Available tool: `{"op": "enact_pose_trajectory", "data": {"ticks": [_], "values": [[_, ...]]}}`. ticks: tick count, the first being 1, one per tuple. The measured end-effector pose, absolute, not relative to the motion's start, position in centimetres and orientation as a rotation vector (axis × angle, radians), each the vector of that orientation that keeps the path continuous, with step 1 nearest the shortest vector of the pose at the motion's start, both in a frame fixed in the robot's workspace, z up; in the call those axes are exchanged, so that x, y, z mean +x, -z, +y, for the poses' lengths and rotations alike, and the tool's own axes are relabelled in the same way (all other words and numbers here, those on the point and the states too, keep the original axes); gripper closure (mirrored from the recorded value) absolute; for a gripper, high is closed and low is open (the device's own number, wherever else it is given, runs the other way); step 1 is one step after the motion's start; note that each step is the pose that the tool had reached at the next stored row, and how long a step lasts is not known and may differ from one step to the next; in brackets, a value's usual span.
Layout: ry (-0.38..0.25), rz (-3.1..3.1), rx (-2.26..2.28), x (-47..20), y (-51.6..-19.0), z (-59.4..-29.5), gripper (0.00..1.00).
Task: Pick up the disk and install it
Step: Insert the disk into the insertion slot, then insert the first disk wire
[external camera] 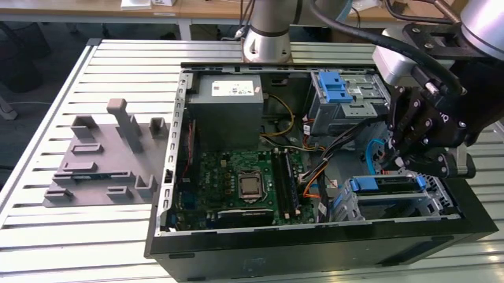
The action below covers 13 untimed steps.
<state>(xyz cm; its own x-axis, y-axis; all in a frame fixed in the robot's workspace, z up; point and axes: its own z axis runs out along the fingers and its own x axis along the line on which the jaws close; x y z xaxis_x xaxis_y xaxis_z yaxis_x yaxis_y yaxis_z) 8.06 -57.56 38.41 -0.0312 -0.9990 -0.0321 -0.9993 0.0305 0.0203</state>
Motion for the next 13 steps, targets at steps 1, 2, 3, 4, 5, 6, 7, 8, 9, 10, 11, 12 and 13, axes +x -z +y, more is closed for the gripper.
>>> {"op": "enact_pose_trajectory", "data": {"ticks": [1, 2, 3, 4, 5, 6, 7, 8, 9, 10, 11, 12, 13], "values": [[-0.058, 2.249, -2.18, 8.06, -38.35, -57.56, 0.89], [-0.058, 2.249, -2.18, 8.06, -38.28, -57.57, 0.89], [-0.058, 2.249, -2.18, 8.06, -38.21, -57.56, 0.89], [-0.058, 2.249, -2.18, 8.06, -38.15, -57.56, 0.89], [-0.057, 2.249, -2.181, 8.06, -38.1, -57.57, 0.89], [-0.057, 2.249, -2.181, 8.06, -38.05, -57.57, 0.89], [-0.056, 2.25, -2.181, 8.06, -38.02, -57.56, 0.89], [-0.056, 2.25, -2.181, 8.08, -37.98, -57.57, 0.89], [-0.055, 2.25, -2.181, 8.14, -37.96, -57.57, 0.89], [-0.055, 2.25, -2.181, 8.24, -37.95, -57.56, 0.89], [-0.055, 2.25, -2.181, 8.42, -37.93, -57.55, 0.89], [-0.055, 2.25, -2.181, 8.6, -37.92, -57.53, 0.89], [-0.055, 2.25, -2.181, 8.79, -37.92, -57.5, 0.89]]}}
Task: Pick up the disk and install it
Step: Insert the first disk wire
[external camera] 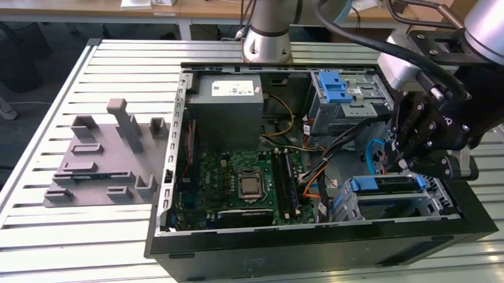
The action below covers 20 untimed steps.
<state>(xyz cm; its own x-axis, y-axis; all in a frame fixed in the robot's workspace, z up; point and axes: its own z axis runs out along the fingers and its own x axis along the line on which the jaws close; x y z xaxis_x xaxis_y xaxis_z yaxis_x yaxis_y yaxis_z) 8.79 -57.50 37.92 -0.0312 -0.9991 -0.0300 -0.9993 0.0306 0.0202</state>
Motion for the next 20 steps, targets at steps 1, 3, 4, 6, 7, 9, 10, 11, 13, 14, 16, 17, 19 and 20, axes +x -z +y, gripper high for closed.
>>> {"op": "enact_pose_trajectory", "data": {"ticks": [1, 3, 4, 6, 7, 9, 10, 11, 13, 14, 16, 17, 19, 20], "values": [[-0.055, 2.25, -2.181, 9.0, -37.9, -57.5, 0.89], [-0.055, 2.25, -2.181, 9.4, -37.9, -57.4, 0.89], [-0.055, 2.25, -2.181, 9.6, -37.9, -57.4, 0.89], [-0.056, 2.25, -2.181, 10.0, -37.9, -57.3, 0.89], [-0.056, 2.25, -2.181, 10.1, -37.9, -57.3, 0.89], [-0.055, 2.25, -2.182, 10.5, -37.9, -57.1, 0.89], [-0.055, 2.25, -2.182, 10.7, -37.8, -57.0, 0.89], [-0.055, 2.25, -2.182, 10.8, -37.8, -56.9, 0.89], [-0.055, 2.25, -2.182, 11.1, -37.8, -56.7, 0.89], [-0.054, 2.25, -2.182, 11.2, -37.8, -56.5, 0.89], [-0.054, 2.251, -2.181, 11.5, -37.7, -56.2, 0.89], [-0.054, 2.252, -2.18, 11.7, -37.7, -56.0, 0.89], [-0.054, 2.252, -2.18, 11.9, -37.6, -55.5, 0.89], [-0.054, 2.253, -2.18, 12.0, -37.6, -55.3, 0.89]]}}
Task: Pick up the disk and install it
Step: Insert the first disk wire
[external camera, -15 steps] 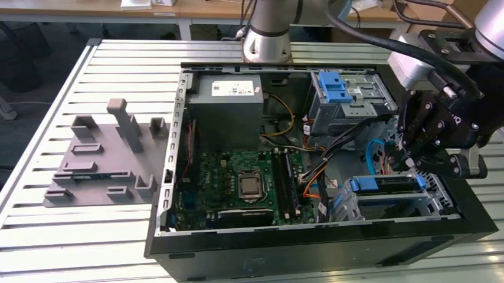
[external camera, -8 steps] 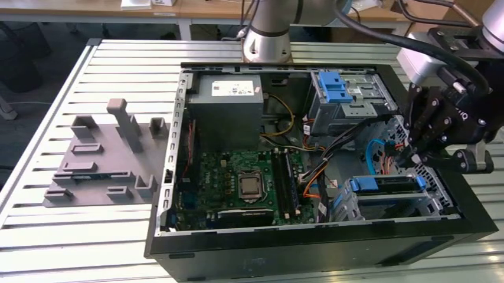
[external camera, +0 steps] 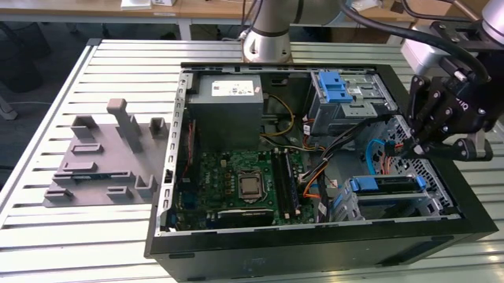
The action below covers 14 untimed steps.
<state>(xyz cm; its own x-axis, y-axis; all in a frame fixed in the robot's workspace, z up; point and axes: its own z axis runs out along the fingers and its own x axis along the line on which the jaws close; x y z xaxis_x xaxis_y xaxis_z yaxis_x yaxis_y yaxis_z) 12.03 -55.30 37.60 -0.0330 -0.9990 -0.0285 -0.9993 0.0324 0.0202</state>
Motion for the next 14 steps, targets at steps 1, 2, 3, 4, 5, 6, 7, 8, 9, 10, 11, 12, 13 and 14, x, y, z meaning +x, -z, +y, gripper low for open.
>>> {"op": "enact_pose_trajectory", "data": {"ticks": [1, 2, 3, 4, 5, 6, 7, 8, 9, 10, 11, 12, 13, 14], "values": [[-0.054, 2.253, -2.18, 12.2, -37.5, -55.1, 0.89], [-0.054, 2.253, -2.18, 12.3, -37.5, -54.9, 0.89], [-0.055, 2.254, -2.18, 12.5, -37.5, -54.7, 0.89], [-0.055, 2.254, -2.18, 12.6, -37.4, -54.6, 0.89], [-0.056, 2.255, -2.179, 12.7, -37.4, -54.4, 0.89], [-0.056, 2.255, -2.179, 12.8, -37.4, -54.2, 0.89], [-0.056, 2.256, -2.178, 13.0, -37.3, -54.0, 0.89], [-0.056, 2.258, -2.176, 13.1, -37.3, -53.9, 0.89], [-0.055, 2.262, -2.172, 13.2, -37.3, -53.8, 0.89], [-0.055, 2.268, -2.167, 13.2, -37.2, -53.8, 0.89], [-0.055, 2.275, -2.159, 13.3, -37.2, -53.7, 0.89], [-0.055, 2.283, -2.15, 13.3, -37.2, -53.7, 0.89], [-0.054, 2.291, -2.142, 13.3, -37.1, -53.7, 0.89], [-0.054, 2.299, -2.133, 13.3, -37.1, -53.6, 0.89]]}}
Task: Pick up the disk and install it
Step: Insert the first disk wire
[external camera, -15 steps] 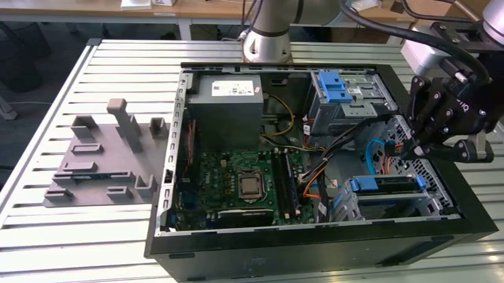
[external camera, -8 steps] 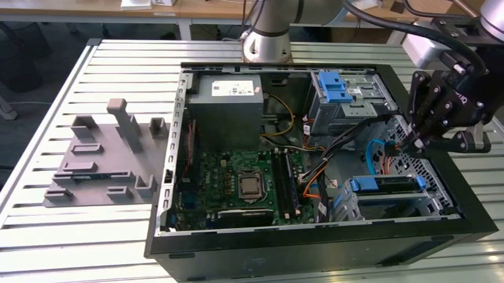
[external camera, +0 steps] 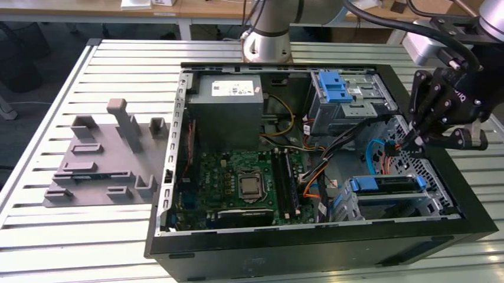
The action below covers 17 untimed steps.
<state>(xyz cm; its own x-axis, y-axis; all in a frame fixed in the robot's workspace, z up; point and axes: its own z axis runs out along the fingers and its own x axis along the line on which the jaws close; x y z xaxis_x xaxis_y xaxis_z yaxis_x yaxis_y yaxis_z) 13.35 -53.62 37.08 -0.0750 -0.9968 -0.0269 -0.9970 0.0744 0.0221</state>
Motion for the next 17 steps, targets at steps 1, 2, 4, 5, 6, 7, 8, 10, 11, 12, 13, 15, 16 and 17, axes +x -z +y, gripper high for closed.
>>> {"op": "enact_pose_trajectory", "data": {"ticks": [1, 2, 4, 5, 6, 7, 8, 10, 11, 12, 13, 15, 16, 17], "values": [[-0.054, 2.304, -2.128, 13.4, -37.0, -53.5, 0.89], [-0.053, 2.306, -2.126, 13.5, -37.0, -53.4, 0.89], [-0.052, 2.308, -2.126, 13.8, -37.0, -53.1, 0.89], [-0.052, 2.308, -2.127, 13.9, -36.9, -53.0, 0.89], [-0.052, 2.308, -2.127, 14.1, -36.9, -52.9, 0.89], [-0.052, 2.308, -2.127, 14.2, -36.9, -52.8, 0.89], [-0.052, 2.308, -2.127, 14.4, -36.9, -52.6, 0.89], [-0.053, 2.309, -2.128, 14.7, -36.8, -52.3, 0.89], [-0.05, 2.311, -2.13, 14.8, -36.8, -52.2, 0.89], [-0.041, 2.315, -2.133, 14.8, -36.8, -52.0, 0.89], [-0.029, 2.321, -2.138, 14.9, -36.8, -51.7, 0.89], [0.002, 2.336, -2.151, 14.9, -36.8, -51.3, 0.83], [0.015, 2.342, -2.156, 15.0, -36.7, -51.1, 0.81], [0.023, 2.346, -2.16, 15.0, -36.7, -51.0, 0.81]]}}
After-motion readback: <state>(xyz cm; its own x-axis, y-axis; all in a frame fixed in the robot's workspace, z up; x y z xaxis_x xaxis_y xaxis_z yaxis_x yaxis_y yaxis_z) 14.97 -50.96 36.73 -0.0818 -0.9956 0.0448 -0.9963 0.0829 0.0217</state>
